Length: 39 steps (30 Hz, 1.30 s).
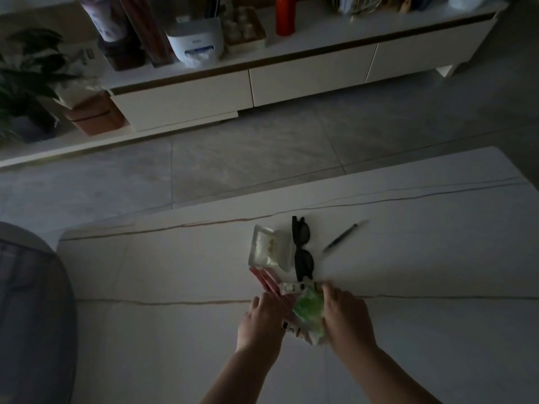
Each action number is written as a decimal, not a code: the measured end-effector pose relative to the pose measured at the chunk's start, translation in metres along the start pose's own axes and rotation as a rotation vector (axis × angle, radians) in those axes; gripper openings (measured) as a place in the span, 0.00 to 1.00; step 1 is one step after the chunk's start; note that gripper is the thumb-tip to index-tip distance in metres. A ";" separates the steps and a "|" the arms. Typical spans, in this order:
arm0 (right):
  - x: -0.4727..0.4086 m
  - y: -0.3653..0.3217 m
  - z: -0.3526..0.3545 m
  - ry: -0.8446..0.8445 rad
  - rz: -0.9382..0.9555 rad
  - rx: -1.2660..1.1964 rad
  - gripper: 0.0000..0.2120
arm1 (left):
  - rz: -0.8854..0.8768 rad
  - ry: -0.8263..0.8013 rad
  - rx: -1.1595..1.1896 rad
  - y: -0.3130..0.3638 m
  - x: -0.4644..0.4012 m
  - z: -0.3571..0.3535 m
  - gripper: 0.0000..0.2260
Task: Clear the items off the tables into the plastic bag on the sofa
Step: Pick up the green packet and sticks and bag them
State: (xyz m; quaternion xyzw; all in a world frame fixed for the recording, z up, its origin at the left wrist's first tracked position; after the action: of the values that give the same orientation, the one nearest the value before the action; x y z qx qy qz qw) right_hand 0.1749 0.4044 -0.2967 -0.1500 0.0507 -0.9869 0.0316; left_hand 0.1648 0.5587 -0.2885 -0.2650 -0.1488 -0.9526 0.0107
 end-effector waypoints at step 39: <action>0.032 0.044 0.036 -0.053 -0.300 -0.763 0.10 | 0.132 -0.027 -0.085 0.001 0.018 0.004 0.08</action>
State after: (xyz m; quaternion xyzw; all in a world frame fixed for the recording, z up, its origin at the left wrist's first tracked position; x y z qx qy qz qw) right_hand 0.1575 0.3548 -0.2575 -0.1822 0.3898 -0.8867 -0.1695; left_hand 0.1517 0.5602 -0.2763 -0.2873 -0.0904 -0.9517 0.0603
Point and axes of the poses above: each hand's wrist, its own x-axis away from the middle knuckle, its own z-axis out of the back of the hand, y = z × x, the point moved 1 cm from there along -x, towards the middle knuckle, and after that the axes turned 4 degrees about -x, right-handed, at the moved point
